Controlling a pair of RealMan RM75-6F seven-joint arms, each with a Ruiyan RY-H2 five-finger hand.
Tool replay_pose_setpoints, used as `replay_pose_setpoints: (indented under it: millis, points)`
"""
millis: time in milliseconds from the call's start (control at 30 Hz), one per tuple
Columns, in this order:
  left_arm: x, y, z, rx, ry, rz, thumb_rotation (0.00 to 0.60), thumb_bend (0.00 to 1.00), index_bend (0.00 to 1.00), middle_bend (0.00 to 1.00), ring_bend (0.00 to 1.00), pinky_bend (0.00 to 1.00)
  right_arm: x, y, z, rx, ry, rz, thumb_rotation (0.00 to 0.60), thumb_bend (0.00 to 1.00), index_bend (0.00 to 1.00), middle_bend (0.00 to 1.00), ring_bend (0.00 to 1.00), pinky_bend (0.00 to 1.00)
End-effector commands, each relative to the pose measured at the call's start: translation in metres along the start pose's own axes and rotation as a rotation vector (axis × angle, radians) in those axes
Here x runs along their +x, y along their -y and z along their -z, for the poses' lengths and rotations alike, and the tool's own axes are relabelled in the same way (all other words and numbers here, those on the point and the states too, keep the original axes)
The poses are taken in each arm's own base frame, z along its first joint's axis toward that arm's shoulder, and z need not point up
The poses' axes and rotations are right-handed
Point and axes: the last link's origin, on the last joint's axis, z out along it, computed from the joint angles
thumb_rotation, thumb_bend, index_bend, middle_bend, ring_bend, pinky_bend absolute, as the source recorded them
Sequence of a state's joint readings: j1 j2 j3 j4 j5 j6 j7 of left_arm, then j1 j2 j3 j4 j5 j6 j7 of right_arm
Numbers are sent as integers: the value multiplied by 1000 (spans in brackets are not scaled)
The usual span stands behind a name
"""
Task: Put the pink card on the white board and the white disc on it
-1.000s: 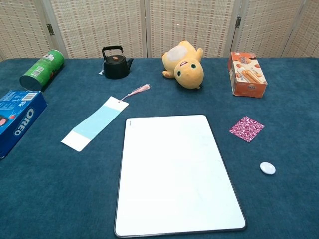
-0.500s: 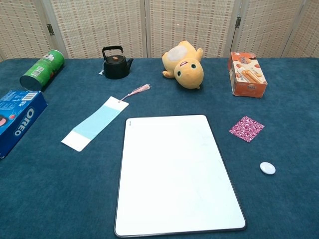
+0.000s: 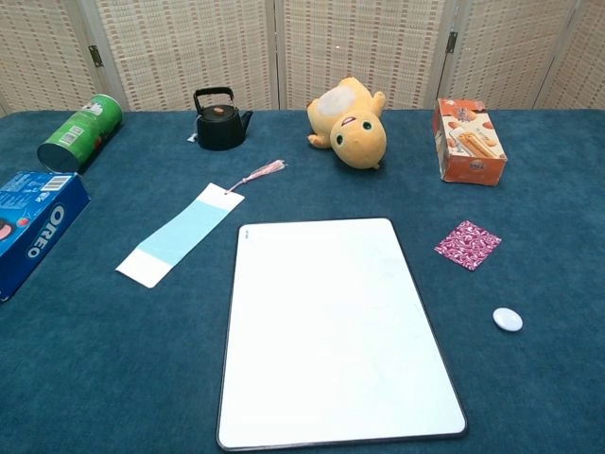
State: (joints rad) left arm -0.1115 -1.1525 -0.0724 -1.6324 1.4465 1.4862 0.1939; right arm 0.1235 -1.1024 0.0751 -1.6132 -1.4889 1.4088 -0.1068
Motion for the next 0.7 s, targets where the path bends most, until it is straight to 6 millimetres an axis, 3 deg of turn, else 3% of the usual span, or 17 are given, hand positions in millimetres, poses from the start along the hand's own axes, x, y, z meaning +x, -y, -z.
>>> replay_pose_setpoints:
  millis: [33, 400, 567, 700]
  points:
    - [0, -1, 0, -3, 1, 1, 600, 134, 0, 0, 32, 0, -2, 7, -16, 39, 25, 14, 600, 252, 4, 112, 131, 87]
    - [1, -2, 2, -4, 1, 2, 600, 134, 0, 0, 41, 0, -19, 40, -68, 172, 116, 38, 600, 251, 172, 118, 107, 87]
    - [3, 3, 5, 16, 5, 2, 600, 135, 0, 0, 42, 0, -42, 74, -106, 283, 191, 95, 600, 252, 227, 164, 120, 87]
    - [2, 6, 7, 29, 10, -2, 600, 135, 0, 0, 42, 0, -56, 89, -119, 325, 225, 117, 600, 252, 228, 153, 87, 87]
